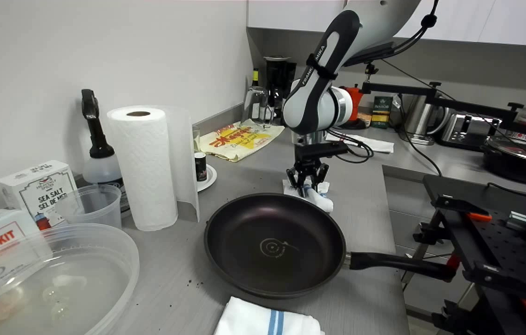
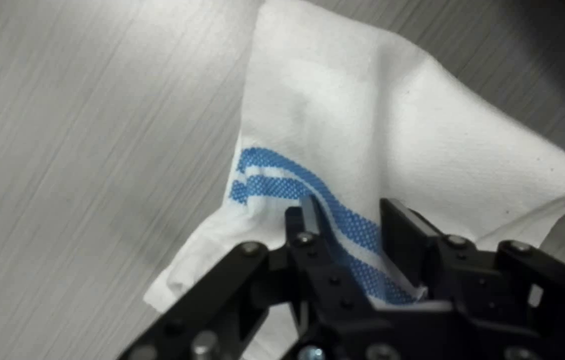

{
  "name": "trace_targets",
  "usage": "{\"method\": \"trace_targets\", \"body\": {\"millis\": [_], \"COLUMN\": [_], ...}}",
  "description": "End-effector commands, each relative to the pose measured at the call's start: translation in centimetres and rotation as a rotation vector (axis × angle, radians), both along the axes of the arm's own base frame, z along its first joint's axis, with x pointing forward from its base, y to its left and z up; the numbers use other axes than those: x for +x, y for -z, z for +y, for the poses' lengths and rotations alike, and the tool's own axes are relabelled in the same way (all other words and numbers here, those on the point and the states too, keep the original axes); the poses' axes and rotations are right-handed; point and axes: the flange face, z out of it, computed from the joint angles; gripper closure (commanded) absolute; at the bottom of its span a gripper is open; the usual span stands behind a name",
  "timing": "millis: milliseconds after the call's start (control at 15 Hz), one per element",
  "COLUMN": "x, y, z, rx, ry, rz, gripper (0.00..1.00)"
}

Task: Use the towel to wipe the pan

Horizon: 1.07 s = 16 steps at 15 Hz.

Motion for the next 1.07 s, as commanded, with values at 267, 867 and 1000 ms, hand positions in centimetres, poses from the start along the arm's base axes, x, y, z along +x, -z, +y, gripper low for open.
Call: {"method": "trace_targets", "body": {"millis": [267, 867, 1000], "x": [0.3, 1.1, 1.7], "y": [0.1, -2.2, -3.8], "z": [0.1, 0.6, 0.8], "rx": [0.068, 0.084, 0.075], "ry": [0.043, 0.057, 0.047], "rz": [-0.018, -0.072, -0.097], "gripper": [0.97, 0.97, 0.97]}}
